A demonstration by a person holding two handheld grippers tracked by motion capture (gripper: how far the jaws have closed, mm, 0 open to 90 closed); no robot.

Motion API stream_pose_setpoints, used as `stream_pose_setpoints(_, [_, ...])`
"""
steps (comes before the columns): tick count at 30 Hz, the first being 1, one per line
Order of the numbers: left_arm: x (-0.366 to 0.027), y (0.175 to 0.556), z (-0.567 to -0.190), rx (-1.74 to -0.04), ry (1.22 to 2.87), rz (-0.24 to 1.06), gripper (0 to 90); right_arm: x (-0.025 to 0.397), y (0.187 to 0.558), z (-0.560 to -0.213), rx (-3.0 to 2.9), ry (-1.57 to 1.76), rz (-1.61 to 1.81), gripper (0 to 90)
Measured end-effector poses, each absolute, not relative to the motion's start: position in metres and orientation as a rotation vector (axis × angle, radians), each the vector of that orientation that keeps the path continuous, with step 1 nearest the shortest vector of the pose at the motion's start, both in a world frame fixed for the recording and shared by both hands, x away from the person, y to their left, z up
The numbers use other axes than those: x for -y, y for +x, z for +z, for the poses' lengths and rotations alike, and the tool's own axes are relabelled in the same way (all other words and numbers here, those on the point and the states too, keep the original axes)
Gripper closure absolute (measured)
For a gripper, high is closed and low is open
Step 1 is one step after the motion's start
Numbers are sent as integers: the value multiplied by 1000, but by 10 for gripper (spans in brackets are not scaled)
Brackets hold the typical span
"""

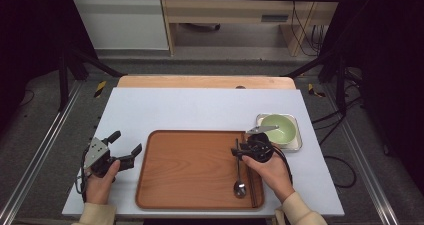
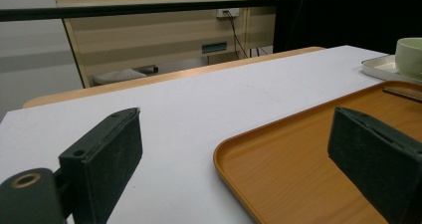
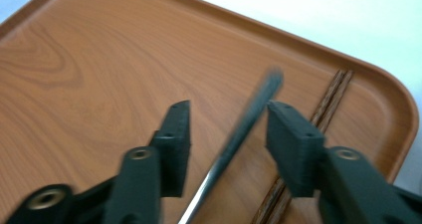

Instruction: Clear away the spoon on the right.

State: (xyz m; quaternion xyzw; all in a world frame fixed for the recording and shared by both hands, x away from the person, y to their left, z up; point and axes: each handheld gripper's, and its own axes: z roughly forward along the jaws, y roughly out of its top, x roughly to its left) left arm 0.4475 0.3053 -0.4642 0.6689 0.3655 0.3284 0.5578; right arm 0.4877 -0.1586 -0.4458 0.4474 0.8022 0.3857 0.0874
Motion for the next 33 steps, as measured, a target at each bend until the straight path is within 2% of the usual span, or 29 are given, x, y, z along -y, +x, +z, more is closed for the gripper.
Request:
stream_pose_setpoints(4, [-305,448,-465,-862,1580,775,66,160,484,-443,-2351,1318,1144,371])
stream_pose_setpoints(16, [-302,449,-466,-854,1587,770,63,163,467,-443,-2235,1163,1196,185])
stream_pose_setpoints(24, [-297,449,-466,-838,1603,775,59,171,457,-440,-2188,1064,1238,100])
stream_pose_setpoints(33, [-296,449,-468,-839,1608,776,59,192,457,-429,-2018,1099,1292,109])
